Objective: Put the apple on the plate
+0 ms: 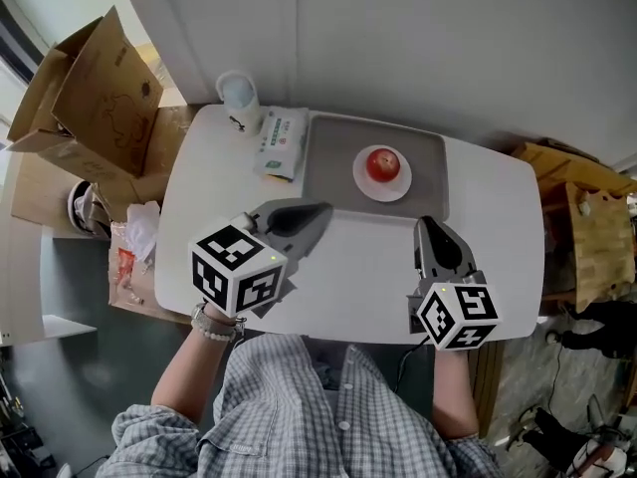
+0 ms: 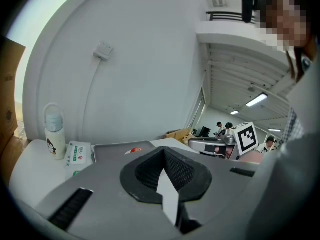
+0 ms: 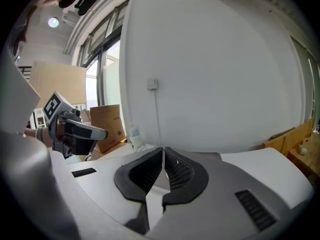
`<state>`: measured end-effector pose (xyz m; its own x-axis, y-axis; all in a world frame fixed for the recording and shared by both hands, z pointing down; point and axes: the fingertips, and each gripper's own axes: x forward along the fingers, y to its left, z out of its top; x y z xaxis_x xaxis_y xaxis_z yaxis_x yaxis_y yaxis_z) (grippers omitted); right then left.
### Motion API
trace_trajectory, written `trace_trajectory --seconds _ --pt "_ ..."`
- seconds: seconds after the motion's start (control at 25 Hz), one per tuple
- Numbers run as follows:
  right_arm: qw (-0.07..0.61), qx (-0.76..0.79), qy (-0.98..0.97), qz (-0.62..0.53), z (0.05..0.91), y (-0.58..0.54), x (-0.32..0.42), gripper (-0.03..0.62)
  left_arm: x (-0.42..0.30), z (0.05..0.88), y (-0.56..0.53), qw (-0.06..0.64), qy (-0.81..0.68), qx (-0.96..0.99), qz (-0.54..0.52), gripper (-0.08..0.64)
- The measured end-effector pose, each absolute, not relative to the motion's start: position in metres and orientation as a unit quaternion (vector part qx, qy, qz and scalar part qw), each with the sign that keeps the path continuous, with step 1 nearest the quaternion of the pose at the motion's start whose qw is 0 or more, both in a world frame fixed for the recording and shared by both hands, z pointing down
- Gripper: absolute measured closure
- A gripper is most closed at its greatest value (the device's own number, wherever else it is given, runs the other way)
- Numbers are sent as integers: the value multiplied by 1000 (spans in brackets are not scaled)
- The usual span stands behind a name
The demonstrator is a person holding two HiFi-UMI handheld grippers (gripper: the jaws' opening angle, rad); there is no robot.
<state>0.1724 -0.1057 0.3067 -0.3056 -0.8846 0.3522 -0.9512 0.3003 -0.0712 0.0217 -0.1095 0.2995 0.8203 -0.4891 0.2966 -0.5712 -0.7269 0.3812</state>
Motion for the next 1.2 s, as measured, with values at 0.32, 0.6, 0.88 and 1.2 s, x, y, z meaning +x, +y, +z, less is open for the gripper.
trace_trajectory --seconds 0.32,0.6,0.88,1.2 --pt "88 590 -795 116 287 -88 171 561 -3 277 -84 211 -307 926 62 552" --pt "88 600 -787 111 284 -76 172 561 -5 277 -70 230 -300 925 39 552" --pt "103 606 -780 114 292 -73 170 561 -5 276 -68 228 -296 926 48 552" --pt "123 610 -776 102 294 -70 170 561 -4 279 -67 225 -298 925 66 552"
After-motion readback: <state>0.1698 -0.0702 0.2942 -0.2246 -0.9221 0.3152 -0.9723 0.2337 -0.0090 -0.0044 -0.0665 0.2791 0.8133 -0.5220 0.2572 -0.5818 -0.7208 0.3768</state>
